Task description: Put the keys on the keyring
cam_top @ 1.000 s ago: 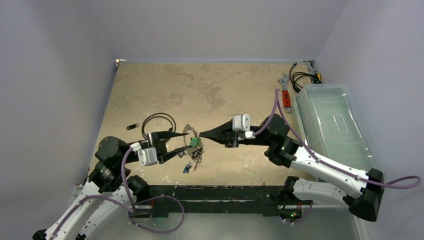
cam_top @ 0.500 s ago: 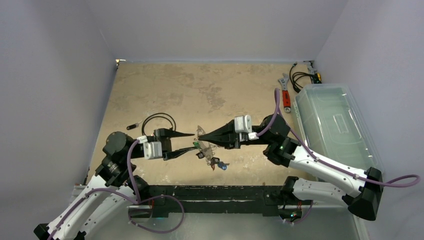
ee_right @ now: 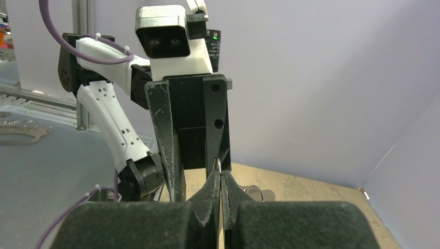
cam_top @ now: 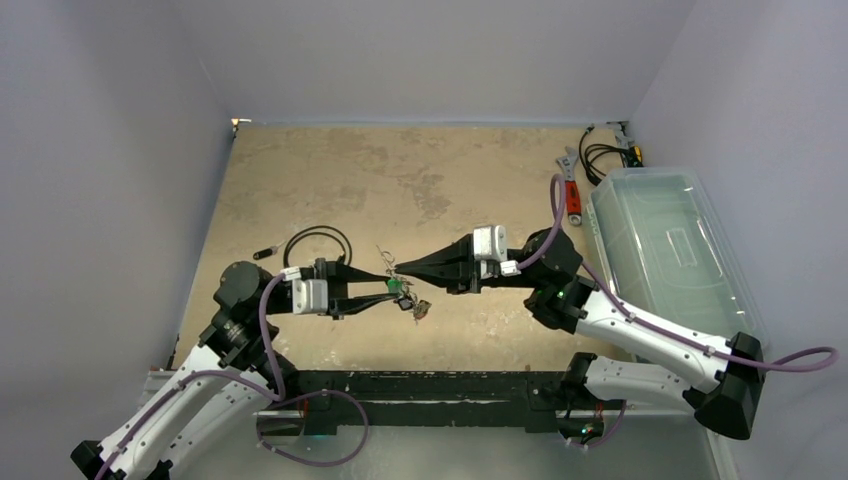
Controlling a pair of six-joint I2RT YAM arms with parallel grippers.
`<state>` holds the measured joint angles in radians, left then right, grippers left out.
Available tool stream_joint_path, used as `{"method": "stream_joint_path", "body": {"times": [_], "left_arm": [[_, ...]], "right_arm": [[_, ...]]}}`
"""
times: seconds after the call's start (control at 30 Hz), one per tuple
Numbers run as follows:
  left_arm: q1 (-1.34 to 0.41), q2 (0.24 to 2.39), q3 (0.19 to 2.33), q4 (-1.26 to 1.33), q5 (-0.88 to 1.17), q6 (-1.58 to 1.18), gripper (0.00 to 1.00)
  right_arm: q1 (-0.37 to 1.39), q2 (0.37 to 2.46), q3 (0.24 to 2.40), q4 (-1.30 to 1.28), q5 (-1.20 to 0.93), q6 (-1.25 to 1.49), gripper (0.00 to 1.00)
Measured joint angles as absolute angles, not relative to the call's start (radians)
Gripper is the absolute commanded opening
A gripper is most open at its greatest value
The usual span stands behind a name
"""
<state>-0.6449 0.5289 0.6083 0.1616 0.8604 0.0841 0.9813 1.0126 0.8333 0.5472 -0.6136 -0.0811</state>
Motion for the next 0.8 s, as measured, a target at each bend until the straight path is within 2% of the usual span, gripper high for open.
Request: {"method": "stream_joint_path", "body": {"times": [0.1,0.17,0.8], "left_arm": [[-0.645,0.536,0.608,0.164,0.86,0.078,0.14],[-0.645,0.538,0.608,0.164,0.86,0.078,0.0],[-0.645,0.473,0.608,0.106,0.854,0.126,0.0]], "right_arm": [[0.981,1.016,0.833,0.553,-0.616,-0.072,0.0],[0.981,1.016,0.833,0.559,-0.62,-0.067,0.0],[0.982,0.947,0.812,0.464,-0.585,-0.076,0.0]]}}
